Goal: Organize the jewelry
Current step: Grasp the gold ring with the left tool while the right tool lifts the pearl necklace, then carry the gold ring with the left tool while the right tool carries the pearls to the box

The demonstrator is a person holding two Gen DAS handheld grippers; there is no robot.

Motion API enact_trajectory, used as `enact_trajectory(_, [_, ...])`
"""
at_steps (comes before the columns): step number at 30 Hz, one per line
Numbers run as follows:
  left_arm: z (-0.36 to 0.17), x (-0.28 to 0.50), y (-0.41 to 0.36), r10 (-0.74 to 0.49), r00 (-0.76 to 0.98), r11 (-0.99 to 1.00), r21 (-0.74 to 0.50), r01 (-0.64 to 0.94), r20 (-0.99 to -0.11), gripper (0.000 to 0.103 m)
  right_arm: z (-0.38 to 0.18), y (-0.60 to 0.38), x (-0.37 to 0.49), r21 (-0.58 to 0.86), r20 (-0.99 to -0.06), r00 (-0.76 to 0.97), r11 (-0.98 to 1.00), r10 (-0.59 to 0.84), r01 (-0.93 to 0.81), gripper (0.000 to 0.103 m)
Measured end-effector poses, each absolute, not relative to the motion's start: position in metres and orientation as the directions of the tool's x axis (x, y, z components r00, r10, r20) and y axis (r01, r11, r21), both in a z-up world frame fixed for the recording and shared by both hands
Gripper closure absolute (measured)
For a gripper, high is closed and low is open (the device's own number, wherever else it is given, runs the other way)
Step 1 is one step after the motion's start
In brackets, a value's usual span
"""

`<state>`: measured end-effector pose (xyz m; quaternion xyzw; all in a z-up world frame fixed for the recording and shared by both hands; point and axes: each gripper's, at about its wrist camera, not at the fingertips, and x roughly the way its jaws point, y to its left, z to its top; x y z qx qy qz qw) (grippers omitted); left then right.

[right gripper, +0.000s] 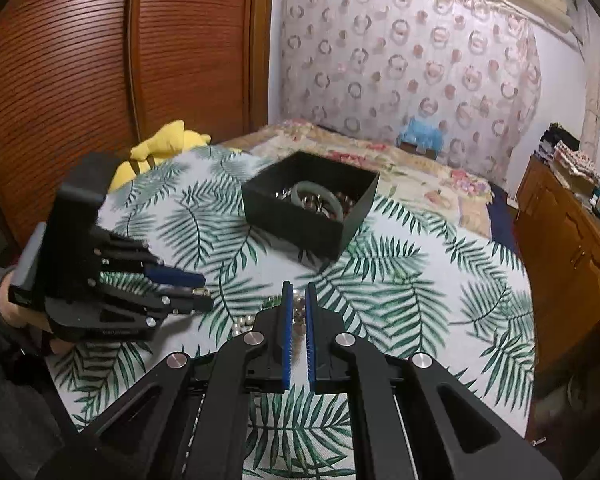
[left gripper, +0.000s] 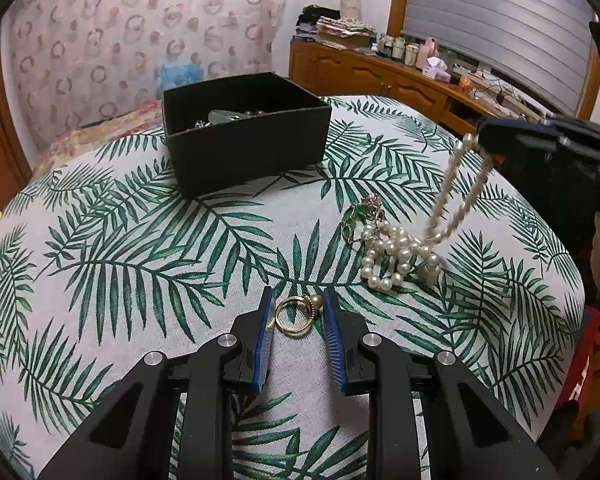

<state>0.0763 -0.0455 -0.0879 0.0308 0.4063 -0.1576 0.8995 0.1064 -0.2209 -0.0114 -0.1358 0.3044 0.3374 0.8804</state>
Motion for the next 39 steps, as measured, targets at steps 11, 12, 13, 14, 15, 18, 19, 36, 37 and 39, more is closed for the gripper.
enact_trajectory(11, [-0.048,0.068,-0.039,-0.269,0.696,0.951,-0.071,0.3,-0.665,0.08,0.05,-0.218,0.113,-0.065,-0.538,0.647,0.739,0.541,-0.671,0.097])
enact_trajectory(12, [-0.045,0.068,-0.038,-0.269,0.702,0.952,-0.07,0.299,-0.659,0.08,0.059,-0.216,0.116,-0.061,-0.525,0.65,0.737,0.55,-0.673,0.097])
enact_trajectory(13, [-0.041,0.067,-0.036,-0.268,0.708,0.953,-0.07,0.296,-0.653,0.08,0.064,-0.215,0.117,-0.06,-0.516,0.652,0.736,0.555,-0.674,0.103])
enact_trajectory(14, [-0.037,0.067,-0.034,-0.266,0.716,0.954,-0.068,0.294,-0.645,0.08,0.071,-0.214,0.119,-0.063,-0.503,0.659,0.737,0.559,-0.673,0.103])
enact_trajectory(15, [-0.034,0.068,-0.033,-0.264,0.721,0.954,-0.066,0.292,-0.641,0.08,0.077,-0.213,0.12,-0.063,-0.492,0.665,0.738,0.562,-0.671,0.103])
enact_trajectory(18, [-0.026,0.068,-0.029,-0.257,0.733,0.957,-0.058,0.285,-0.63,0.08,0.091,-0.211,0.126,-0.058,-0.472,0.667,0.735,0.576,-0.675,0.103])
enact_trajectory(19, [-0.025,0.068,-0.029,-0.256,0.736,0.957,-0.057,0.284,-0.627,0.08,0.093,-0.209,0.128,-0.07,-0.473,0.672,0.736,0.57,-0.673,0.103])
enact_trajectory(36, [-0.042,0.064,-0.023,-0.264,0.717,0.958,-0.087,0.274,-0.645,0.08,-0.065,-0.196,0.151,-0.036,-0.741,0.53,0.764,0.413,-0.645,0.076])
enact_trajectory(37, [-0.043,0.065,-0.023,-0.263,0.716,0.958,-0.087,0.273,-0.646,0.08,-0.07,-0.195,0.155,-0.052,-0.748,0.538,0.774,0.389,-0.631,0.076])
enact_trajectory(39, [-0.044,0.064,-0.023,-0.264,0.715,0.958,-0.088,0.274,-0.647,0.08,-0.076,-0.196,0.161,-0.026,-0.763,0.514,0.777,0.391,-0.629,0.076])
